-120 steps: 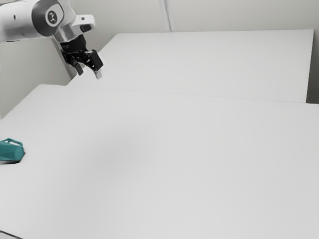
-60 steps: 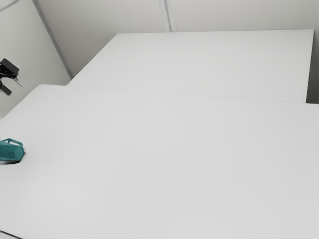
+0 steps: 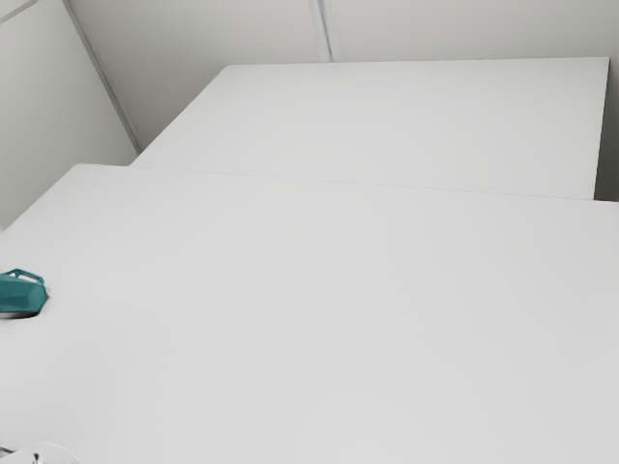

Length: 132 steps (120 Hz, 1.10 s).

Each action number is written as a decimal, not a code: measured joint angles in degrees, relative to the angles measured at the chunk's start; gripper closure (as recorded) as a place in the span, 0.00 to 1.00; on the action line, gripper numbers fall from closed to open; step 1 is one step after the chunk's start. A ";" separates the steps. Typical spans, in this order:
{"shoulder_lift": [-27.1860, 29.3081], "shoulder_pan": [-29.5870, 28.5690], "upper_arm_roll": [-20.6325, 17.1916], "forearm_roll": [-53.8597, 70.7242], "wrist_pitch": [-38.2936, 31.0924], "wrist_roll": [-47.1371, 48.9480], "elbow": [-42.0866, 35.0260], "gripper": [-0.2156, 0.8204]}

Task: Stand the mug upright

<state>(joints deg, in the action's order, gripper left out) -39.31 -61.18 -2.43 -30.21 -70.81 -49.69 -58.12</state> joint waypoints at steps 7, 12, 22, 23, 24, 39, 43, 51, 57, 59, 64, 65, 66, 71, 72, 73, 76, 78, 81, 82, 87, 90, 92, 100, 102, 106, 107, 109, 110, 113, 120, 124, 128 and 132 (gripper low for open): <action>-2.04 -1.50 -1.00 -0.01 -0.04 -1.39 2.12 0.21; -3.60 -2.25 -1.37 -0.01 -0.08 -2.29 3.61 0.21; -6.62 -3.56 -1.58 -0.02 -0.38 -3.93 7.12 0.21; -6.82 -3.72 -1.60 -0.02 -0.43 -4.08 7.30 0.21; -7.02 -3.87 -1.60 -0.02 -0.49 -4.23 7.45 0.21; -10.82 -6.09 -2.21 -0.04 -1.89 -6.39 8.63 0.21; -11.99 -6.29 -2.29 -0.05 -2.42 -6.96 8.70 0.21; -13.72 -6.46 -2.55 -0.10 -3.62 -8.00 8.76 0.21; -14.65 -7.26 -3.95 -0.14 -4.57 -8.71 8.75 0.21; -14.85 -7.50 -4.42 -0.14 -4.87 -8.93 8.74 0.21; -15.29 -7.86 -5.19 -0.17 -5.53 -9.45 8.72 0.21; -15.38 -7.91 -5.29 -0.18 -5.65 -9.55 8.72 0.21; -15.44 -7.95 -5.38 -0.19 -5.78 -9.65 8.71 0.21; -15.74 -8.07 -5.75 -0.26 -6.41 -10.10 8.69 0.21; -15.78 -8.08 -5.80 -0.28 -6.52 -10.18 8.67 0.21; -15.81 -8.08 -5.83 -0.30 -6.63 -10.27 8.63 0.21; -15.89 -8.08 -5.89 -0.38 -6.93 -10.51 8.45 0.21; -15.93 -8.07 -5.92 -0.42 -7.11 -10.66 8.29 0.21; -15.96 -8.04 -5.96 -0.48 -7.33 -10.89 8.04 0.21; -15.97 -8.01 -5.98 -0.49 -7.40 -10.96 7.91 0.21; -16.00 -7.90 -6.04 -0.56 -7.65 -11.30 7.00 0.21; -16.01 -7.85 -6.06 -0.59 -7.73 -11.49 6.46 0.21; -16.01 -7.82 -6.06 -0.61 -7.78 -11.61 6.11 0.21; -15.98 -7.89 -5.96 -0.64 -7.34 -11.66 4.34 0.21; -15.97 -7.88 -5.94 -0.64 -7.22 -11.63 4.03 0.21; -15.96 -7.79 -5.97 -0.64 -6.98 -11.58 3.63 0.21; -15.96 -7.77 -5.97 -0.64 -6.91 -11.57 3.56 0.21; -15.95 -7.71 -5.99 -0.64 -6.78 -11.55 3.46 0.21; -15.95 -7.69 -6.01 -0.65 -6.71 -11.53 3.42 0.21; -15.95 -7.61 -6.04 -0.68 -6.51 -11.50 3.31 0.21; -15.94 -7.50 -6.07 -1.31 -5.92 -11.42 3.22 0.21; -15.94 -7.47 -6.08 -1.73 -5.45 -11.37 3.19 0.23; -15.94 -7.47 -6.21 -2.05 -5.02 -11.34 3.18 0.31; -15.94 -7.47 -6.64 -2.32 -4.65 -11.34 3.17 0.39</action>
<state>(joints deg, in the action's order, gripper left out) -55.25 -68.65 -9.08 -32.53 -75.47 -61.03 -54.95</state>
